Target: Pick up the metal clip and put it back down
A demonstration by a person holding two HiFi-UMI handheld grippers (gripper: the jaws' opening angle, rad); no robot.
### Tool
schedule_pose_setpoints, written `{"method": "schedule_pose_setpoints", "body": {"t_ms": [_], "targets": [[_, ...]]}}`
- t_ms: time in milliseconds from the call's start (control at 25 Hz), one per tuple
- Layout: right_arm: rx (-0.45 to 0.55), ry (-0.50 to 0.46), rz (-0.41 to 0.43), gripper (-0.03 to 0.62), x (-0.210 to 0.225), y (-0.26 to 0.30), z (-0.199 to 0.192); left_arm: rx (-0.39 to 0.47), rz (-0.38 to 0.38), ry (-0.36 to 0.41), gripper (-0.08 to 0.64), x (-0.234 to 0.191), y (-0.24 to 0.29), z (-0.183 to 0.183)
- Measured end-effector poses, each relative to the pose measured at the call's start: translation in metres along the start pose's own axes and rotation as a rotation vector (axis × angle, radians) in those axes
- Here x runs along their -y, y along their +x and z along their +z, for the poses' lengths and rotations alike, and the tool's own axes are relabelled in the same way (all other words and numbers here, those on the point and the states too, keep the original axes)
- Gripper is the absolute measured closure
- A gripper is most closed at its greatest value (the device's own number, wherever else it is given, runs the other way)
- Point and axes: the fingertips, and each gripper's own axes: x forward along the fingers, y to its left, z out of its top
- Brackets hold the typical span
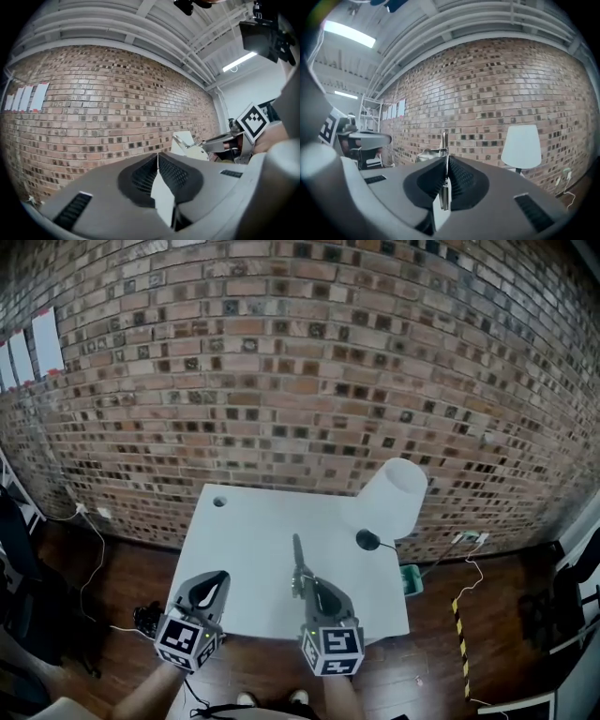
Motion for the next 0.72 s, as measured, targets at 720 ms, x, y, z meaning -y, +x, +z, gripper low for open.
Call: {"method": "schedule_pose_setpoints", "body": {"t_ms": [720], "targets": [[0.087,0.035,0.022,0.588,0.050,-0.048,0.025,0.092,0.013,-0.082,0.548,0.052,0.011,0.018]]}}
